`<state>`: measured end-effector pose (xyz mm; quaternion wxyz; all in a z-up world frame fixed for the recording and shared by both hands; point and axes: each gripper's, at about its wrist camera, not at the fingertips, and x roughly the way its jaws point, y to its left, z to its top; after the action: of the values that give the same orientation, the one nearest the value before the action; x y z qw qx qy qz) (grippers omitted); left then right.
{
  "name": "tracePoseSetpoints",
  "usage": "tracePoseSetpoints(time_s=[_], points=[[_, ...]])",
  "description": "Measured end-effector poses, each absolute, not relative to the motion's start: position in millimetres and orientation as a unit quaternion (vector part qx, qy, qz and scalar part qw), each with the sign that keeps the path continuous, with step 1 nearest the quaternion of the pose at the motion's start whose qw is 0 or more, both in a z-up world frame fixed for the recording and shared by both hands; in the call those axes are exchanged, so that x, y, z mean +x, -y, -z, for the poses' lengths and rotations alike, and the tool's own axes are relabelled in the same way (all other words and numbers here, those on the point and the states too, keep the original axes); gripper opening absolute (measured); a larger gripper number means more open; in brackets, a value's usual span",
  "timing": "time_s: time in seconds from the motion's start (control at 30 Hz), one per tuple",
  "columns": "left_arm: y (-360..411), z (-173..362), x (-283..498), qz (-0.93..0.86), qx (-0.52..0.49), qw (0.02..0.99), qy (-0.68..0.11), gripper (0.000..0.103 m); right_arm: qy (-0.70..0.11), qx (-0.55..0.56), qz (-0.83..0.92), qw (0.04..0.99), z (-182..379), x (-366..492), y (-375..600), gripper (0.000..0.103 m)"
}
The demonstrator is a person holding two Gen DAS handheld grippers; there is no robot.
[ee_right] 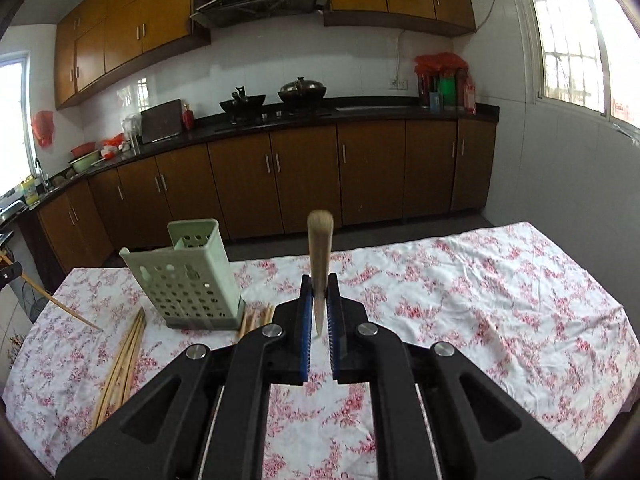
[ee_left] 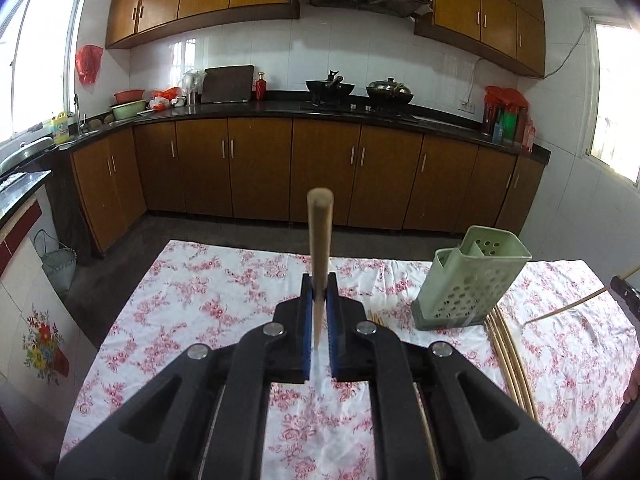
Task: Organize utensils
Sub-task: 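Lift both chopsticks upright and lower them into the green holder, opening both grippers, then return to the cloth and grasp another chopstick with each gripper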
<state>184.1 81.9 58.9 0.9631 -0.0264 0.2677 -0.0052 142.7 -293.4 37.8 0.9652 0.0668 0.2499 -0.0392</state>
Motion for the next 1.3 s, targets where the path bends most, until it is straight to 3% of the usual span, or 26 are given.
tracePoseSetpoints(time_s=[0.53, 0.87, 1.2, 1.23, 1.3], points=[[-14, -177, 193, 0.088, -0.068, 0.987, -0.113, 0.008, -0.065, 0.090, -0.053, 0.992, -158, 155, 258, 0.008], [40, -130, 228, 0.140, -0.067, 0.974, -0.163, 0.008, -0.121, 0.086, -0.074, 0.986, -115, 189, 240, 0.008], [47, -85, 251, 0.140, -0.061, 0.965, -0.213, 0.008, -0.170, 0.083, -0.075, 0.979, -91, 204, 227, 0.009], [47, -83, 250, 0.140, -0.062, 0.965, -0.215, 0.008, -0.175, 0.083, -0.077, 0.978, -91, 205, 227, 0.010], [43, -81, 250, 0.136, -0.067, 0.965, -0.216, 0.009, -0.177, 0.083, -0.077, 0.978, -91, 205, 227, 0.030]])
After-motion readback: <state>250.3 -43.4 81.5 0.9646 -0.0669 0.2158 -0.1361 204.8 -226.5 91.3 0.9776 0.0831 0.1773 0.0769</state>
